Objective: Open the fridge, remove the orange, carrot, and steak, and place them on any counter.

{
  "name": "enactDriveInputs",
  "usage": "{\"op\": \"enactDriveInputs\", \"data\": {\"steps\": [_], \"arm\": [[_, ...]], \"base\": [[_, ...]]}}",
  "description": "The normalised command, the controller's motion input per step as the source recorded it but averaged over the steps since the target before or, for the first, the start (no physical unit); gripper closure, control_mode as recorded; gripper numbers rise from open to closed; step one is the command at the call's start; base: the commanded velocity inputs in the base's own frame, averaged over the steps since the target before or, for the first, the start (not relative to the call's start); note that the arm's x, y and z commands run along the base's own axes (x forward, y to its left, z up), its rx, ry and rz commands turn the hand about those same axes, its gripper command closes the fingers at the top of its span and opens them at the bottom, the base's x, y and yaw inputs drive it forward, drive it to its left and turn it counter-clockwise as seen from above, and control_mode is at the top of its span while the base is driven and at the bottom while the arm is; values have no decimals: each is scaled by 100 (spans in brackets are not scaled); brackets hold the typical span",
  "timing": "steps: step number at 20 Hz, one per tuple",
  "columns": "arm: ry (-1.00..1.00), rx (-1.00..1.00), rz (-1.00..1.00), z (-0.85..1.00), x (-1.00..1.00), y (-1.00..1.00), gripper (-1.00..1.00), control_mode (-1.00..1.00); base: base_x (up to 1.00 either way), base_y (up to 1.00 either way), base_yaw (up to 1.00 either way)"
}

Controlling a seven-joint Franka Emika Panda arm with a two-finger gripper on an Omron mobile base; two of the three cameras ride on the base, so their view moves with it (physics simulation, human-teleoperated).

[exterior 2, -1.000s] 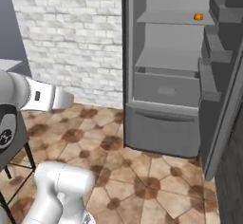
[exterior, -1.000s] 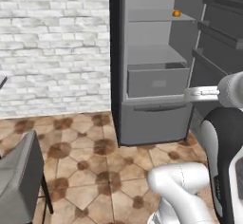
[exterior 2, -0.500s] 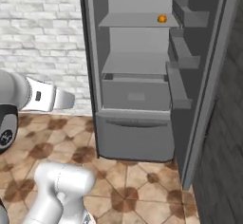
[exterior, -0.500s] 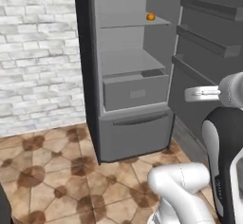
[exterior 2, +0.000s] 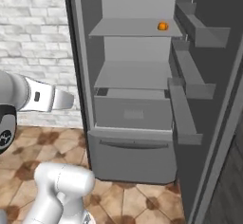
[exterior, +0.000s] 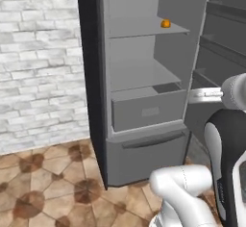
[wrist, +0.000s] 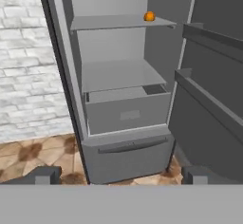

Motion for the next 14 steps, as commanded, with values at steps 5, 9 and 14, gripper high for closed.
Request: {"op": "enactDriveInputs", "data": {"steps": [5,9,14], "arm": [[0,0,0,0,0,0,-100,100],[0,0,0,0,0,0,-100,100],[0,0,0,0,0,0,-100,100]], "base": [[81,-27,0],[64,-39,0],[60,-42,0]]}}
